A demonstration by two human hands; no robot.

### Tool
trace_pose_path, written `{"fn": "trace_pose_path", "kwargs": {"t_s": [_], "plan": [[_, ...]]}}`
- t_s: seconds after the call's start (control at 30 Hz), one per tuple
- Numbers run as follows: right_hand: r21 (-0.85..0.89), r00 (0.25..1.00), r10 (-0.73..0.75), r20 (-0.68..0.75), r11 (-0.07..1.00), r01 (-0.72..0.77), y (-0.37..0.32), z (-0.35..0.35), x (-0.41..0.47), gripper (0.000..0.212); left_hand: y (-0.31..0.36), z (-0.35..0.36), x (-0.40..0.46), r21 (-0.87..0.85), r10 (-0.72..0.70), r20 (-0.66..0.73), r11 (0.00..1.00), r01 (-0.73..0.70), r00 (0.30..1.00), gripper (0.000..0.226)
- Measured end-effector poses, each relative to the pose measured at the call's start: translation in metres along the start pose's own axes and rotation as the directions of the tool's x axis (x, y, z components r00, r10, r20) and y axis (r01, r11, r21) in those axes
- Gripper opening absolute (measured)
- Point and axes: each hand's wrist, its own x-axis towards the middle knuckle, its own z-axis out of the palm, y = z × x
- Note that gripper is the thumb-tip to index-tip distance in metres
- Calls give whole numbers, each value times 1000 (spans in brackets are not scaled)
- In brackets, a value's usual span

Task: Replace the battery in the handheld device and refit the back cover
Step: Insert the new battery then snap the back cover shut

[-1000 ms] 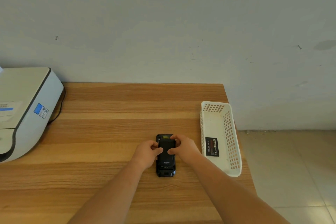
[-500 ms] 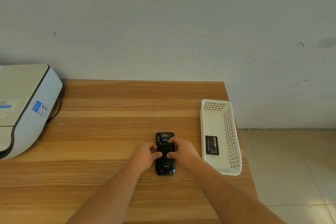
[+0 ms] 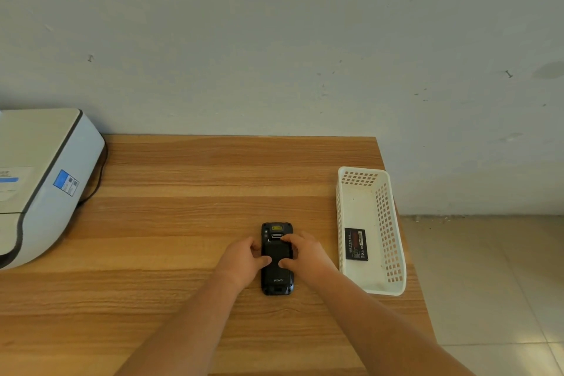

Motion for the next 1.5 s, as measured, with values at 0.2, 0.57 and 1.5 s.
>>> {"fn": "trace_pose_path", "kwargs": {"t_s": [0.2,0.57,1.5], "plan": [[-75,1000,-16,-2,997,16,1,5,-2,62,-2,2,-2,47,11,22,999,-12,1000,26],[-160,998,-61,-16,985,58,7,11,-3,58,0,1,-9,304,152,12,941,-149,988,50],[-513,983,-182,-13,845,150,13,14,-21,54,-13,-9,-17,680,234,220,659,-321,947,91]]}}
